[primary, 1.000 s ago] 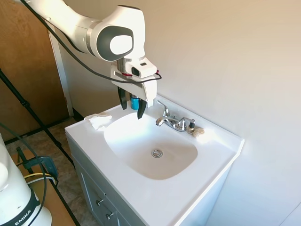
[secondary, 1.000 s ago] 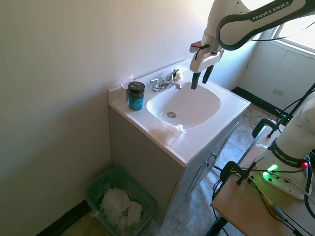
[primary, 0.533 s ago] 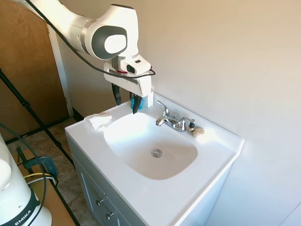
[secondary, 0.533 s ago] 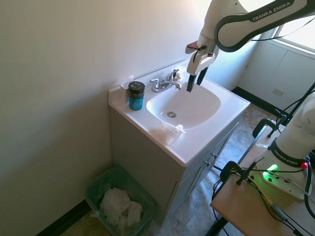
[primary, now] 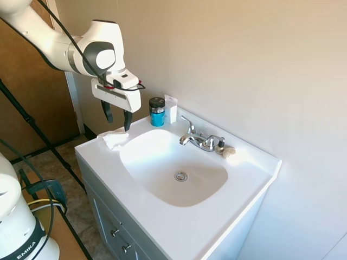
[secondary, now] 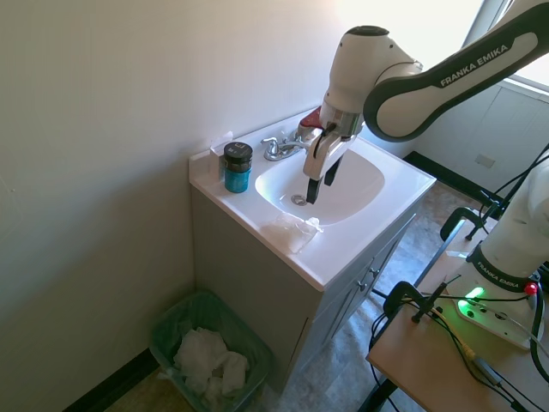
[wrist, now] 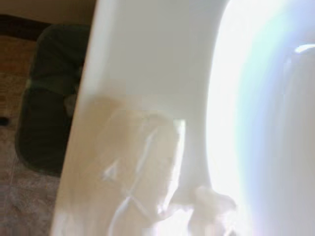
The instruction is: Throw the tissue in the trash bin
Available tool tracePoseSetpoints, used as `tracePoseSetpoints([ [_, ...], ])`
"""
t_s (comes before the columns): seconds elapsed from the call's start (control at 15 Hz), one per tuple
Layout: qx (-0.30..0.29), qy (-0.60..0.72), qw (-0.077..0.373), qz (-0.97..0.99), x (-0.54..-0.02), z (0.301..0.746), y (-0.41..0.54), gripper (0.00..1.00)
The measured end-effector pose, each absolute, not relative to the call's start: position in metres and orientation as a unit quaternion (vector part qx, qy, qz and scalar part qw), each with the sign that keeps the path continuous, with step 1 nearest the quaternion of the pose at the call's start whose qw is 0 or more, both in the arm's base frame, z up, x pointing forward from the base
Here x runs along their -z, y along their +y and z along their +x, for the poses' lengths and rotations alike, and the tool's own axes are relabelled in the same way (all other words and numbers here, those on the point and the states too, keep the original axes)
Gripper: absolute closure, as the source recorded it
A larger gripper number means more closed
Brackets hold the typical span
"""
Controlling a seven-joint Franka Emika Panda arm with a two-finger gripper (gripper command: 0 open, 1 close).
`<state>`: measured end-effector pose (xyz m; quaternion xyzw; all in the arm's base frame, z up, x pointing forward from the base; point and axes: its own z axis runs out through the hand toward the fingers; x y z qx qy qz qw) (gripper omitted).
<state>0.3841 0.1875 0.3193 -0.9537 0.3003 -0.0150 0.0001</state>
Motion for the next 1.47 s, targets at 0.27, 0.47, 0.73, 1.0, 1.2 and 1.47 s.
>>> tracePoseSetpoints([
  [0.27, 0.0, 0.292, 0.003, -0.957, -0.285, 0.383, 0.202, 0.0],
  [0.47, -0.015, 0.288, 0.003, -0.958, -0.266, 0.389, 0.21, 1.0],
  [0.73, -0.036, 0.283, -0.001, -0.958, -0.247, 0.396, 0.22, 1.0],
  [1.0, -0.046, 0.294, -0.01, -0.955, -0.249, 0.402, 0.214, 1.0],
  [1.2, -0.051, 0.298, -0.014, -0.953, -0.249, 0.404, 0.21, 1.0],
  [1.47, -0.055, 0.301, -0.017, -0.952, -0.25, 0.405, 0.208, 1.0],
])
